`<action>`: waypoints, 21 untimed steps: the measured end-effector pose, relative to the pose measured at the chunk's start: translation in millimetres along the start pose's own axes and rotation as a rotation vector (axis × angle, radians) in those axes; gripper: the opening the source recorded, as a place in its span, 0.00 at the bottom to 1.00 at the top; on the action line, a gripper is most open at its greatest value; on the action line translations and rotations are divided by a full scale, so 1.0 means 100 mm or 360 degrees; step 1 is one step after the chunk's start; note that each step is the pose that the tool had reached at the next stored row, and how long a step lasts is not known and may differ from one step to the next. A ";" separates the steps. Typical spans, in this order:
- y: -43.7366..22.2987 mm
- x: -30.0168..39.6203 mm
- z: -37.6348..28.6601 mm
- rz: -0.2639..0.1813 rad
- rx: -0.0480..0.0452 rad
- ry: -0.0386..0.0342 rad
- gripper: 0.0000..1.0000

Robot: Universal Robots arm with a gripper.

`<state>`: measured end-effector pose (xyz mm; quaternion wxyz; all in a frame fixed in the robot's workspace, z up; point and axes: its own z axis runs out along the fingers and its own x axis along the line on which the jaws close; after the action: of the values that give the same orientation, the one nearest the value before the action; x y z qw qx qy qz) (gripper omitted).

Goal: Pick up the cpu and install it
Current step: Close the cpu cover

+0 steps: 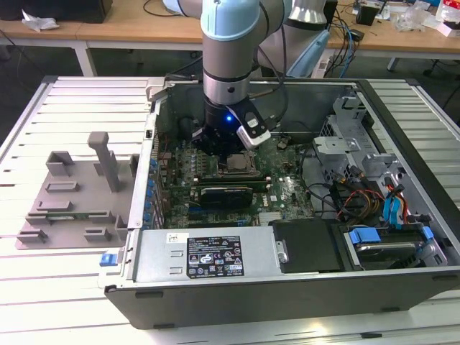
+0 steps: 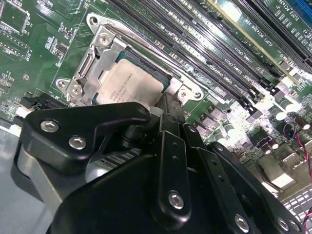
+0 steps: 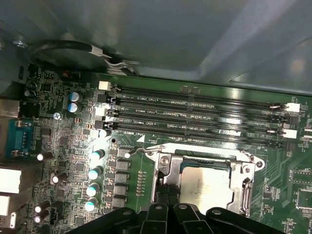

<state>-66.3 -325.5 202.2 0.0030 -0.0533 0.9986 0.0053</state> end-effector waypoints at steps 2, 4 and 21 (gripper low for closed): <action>-0.003 0.001 0.001 -0.0001 0.0000 0.0000 0.11; -0.004 0.001 0.001 -0.0002 0.0000 0.0000 0.11; -0.001 -0.001 -0.244 -0.0001 0.0003 0.0001 0.11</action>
<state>-66.3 -325.9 226.6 0.0027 -0.0537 0.9985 0.0044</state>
